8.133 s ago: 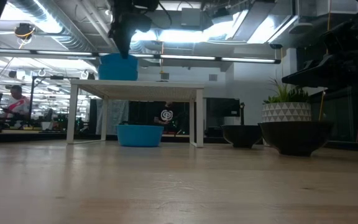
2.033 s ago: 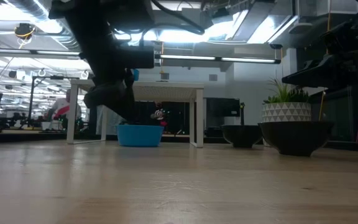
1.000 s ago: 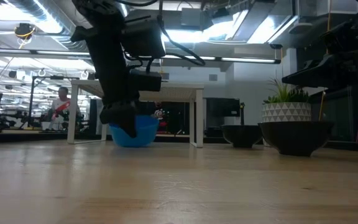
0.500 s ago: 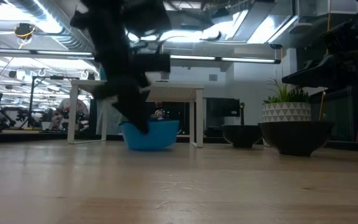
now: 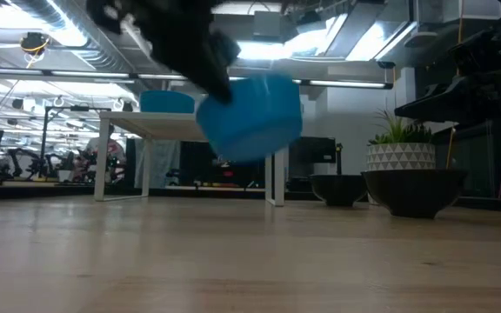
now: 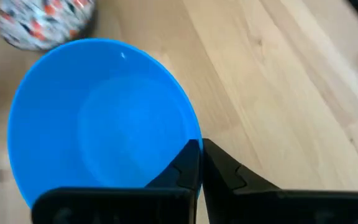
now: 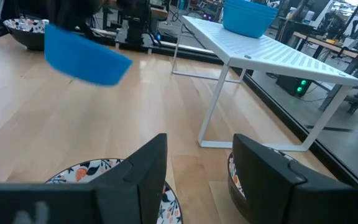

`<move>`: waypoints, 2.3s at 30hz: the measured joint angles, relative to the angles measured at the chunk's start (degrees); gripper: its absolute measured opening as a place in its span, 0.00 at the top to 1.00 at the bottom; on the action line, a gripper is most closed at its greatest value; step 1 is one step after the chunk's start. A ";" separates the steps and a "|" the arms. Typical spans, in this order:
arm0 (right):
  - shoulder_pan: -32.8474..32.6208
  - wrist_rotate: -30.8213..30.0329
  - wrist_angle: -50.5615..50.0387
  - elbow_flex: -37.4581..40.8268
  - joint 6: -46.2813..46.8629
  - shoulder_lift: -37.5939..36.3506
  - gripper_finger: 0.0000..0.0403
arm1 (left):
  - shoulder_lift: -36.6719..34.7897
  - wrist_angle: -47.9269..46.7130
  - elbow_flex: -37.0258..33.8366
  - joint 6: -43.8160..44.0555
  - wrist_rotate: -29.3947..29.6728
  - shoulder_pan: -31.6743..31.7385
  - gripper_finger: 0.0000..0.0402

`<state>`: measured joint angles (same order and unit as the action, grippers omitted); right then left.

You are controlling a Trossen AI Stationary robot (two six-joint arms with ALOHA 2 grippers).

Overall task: Pick & Place Mini bowls
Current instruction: Stack the blue bowl on top of the stacked blue bowl on the shelf

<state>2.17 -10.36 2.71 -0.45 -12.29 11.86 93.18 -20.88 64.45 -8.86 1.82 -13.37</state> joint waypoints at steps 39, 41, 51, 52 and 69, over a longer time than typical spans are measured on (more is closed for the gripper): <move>0.00 0.92 -0.08 0.00 0.00 0.01 0.55 | -23.47 6.89 0.00 -15.85 57.42 0.39 0.99; 0.00 0.92 -0.08 0.00 0.00 0.00 0.55 | -23.47 8.47 0.00 -18.80 60.42 0.67 0.99; 0.00 0.92 -0.09 0.00 0.00 0.00 0.55 | -23.49 10.83 0.00 -23.41 66.67 7.44 0.99; 0.00 0.92 -0.08 0.00 0.00 0.00 0.55 | -23.49 10.84 0.00 -23.41 66.64 8.60 0.99; 0.00 0.93 -0.10 0.00 0.00 0.00 0.55 | -22.87 -6.58 11.36 -10.54 56.66 23.26 0.99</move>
<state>2.17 -9.43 2.61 -0.45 -12.29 11.86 70.31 -27.45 75.81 -19.40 58.48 9.90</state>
